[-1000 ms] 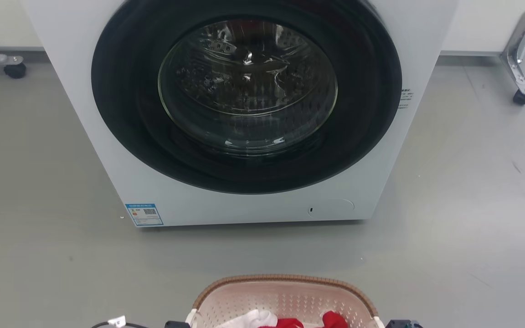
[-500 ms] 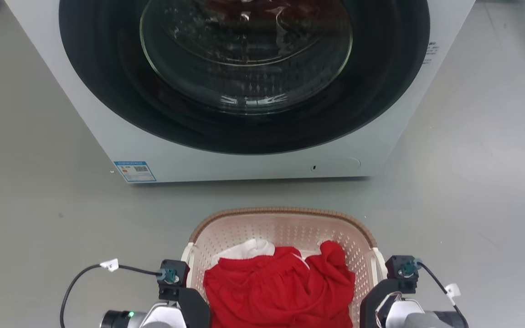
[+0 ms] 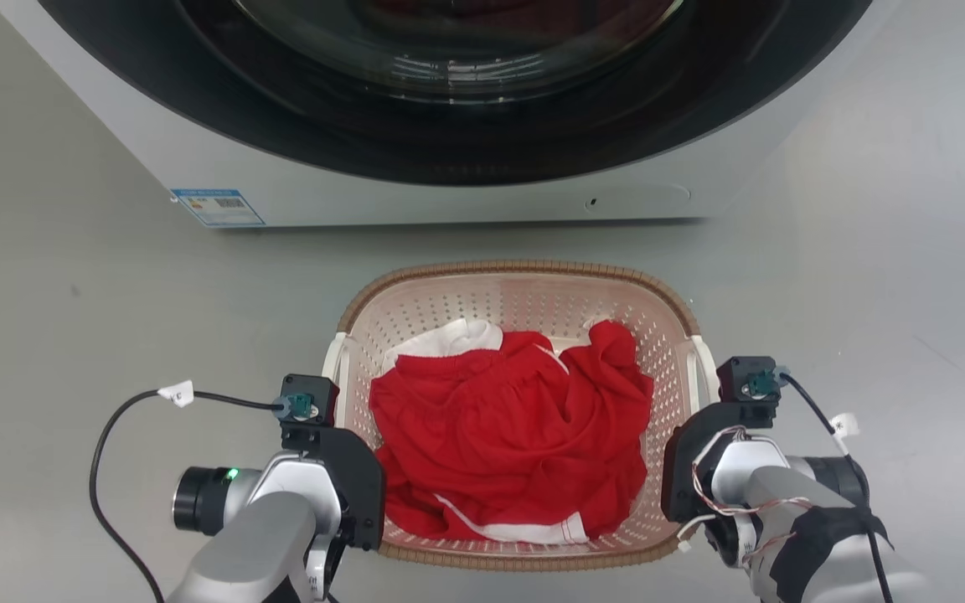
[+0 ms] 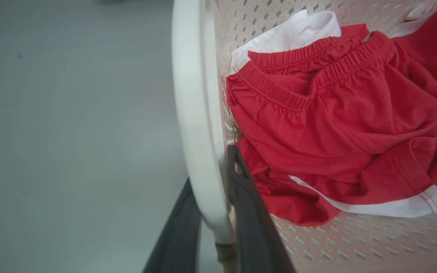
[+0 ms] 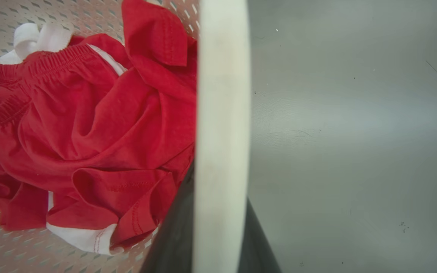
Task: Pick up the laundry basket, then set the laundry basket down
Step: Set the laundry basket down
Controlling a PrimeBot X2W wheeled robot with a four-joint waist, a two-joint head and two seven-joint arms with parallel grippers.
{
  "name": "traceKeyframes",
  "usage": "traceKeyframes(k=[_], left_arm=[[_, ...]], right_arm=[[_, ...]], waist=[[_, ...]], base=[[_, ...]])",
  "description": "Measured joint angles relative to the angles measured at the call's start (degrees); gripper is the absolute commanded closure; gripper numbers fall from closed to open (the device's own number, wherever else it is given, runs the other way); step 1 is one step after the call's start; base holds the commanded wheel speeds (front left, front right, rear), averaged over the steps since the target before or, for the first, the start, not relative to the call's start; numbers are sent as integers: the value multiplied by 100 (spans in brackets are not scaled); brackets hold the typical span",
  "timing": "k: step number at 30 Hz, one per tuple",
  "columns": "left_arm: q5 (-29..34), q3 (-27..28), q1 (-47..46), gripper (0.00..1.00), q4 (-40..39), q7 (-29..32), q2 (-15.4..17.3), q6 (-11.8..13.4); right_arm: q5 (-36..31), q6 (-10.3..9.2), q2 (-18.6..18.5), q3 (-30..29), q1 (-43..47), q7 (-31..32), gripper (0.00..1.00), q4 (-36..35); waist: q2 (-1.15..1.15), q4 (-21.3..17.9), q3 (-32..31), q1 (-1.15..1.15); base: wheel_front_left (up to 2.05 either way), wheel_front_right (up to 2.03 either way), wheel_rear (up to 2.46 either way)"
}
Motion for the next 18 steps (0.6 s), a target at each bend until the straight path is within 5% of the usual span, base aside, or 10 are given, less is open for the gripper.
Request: traceKeyframes(k=[18], left_arm=[[69, 129, -892, 100, 222, -279, -41, 0]], right_arm=[[-175, 14, 11, 23, -956, -296, 100, 187]], waist=[[0, 84, 1369, 0]], base=[[0, 0, 0]])
